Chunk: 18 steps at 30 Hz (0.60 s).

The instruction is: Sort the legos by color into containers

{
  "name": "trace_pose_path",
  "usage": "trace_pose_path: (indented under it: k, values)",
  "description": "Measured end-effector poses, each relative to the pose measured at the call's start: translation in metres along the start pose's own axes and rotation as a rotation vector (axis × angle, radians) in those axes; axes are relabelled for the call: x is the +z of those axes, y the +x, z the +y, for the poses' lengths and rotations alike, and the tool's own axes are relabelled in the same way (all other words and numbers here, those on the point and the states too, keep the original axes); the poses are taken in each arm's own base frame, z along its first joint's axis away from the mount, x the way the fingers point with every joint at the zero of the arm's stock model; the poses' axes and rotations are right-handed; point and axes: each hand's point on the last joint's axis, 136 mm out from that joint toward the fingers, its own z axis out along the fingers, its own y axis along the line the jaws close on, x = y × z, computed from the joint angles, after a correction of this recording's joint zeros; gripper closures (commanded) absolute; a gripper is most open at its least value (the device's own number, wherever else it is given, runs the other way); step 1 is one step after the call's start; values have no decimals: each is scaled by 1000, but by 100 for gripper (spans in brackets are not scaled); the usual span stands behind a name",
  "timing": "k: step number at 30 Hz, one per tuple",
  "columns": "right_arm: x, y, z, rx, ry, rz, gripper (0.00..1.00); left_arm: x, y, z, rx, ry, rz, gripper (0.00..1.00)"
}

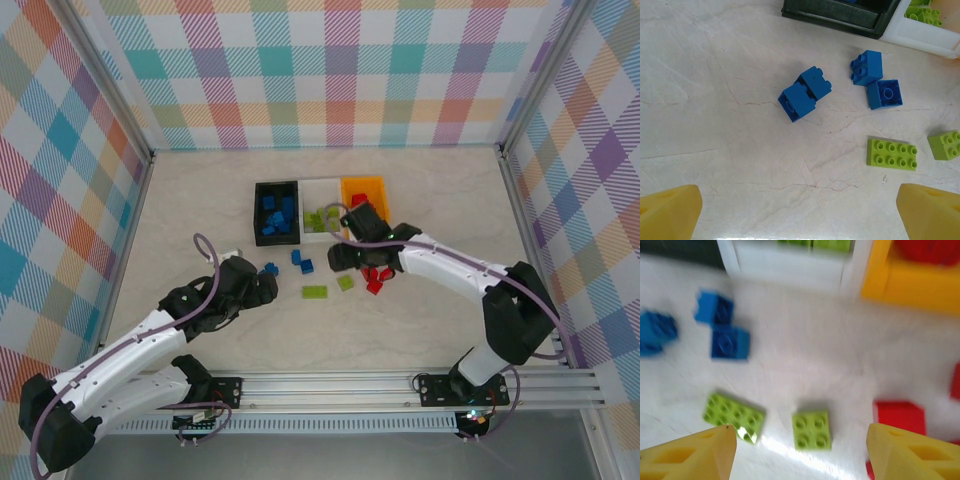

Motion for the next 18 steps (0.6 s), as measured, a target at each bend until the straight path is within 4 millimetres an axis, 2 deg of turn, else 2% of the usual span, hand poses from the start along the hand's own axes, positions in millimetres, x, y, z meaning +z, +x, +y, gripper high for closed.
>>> trace_pose_path:
  k: [2, 4, 12, 18]
  values:
    - [13, 22, -2, -14, 18, 61, 32, 1, 0, 0, 1, -3, 3, 0]
    - [22, 33, -1, -25, 28, 98, 35, 2, 1, 0, 2, -4, 4, 0]
    - [58, 50, -4, -66, 105, 161, 39, 2, 1, 0, 2, -5, 4, 0]
    - [66, 52, -11, -72, 155, 165, 51, 2, 1, 0, 2, -5, 4, 0]
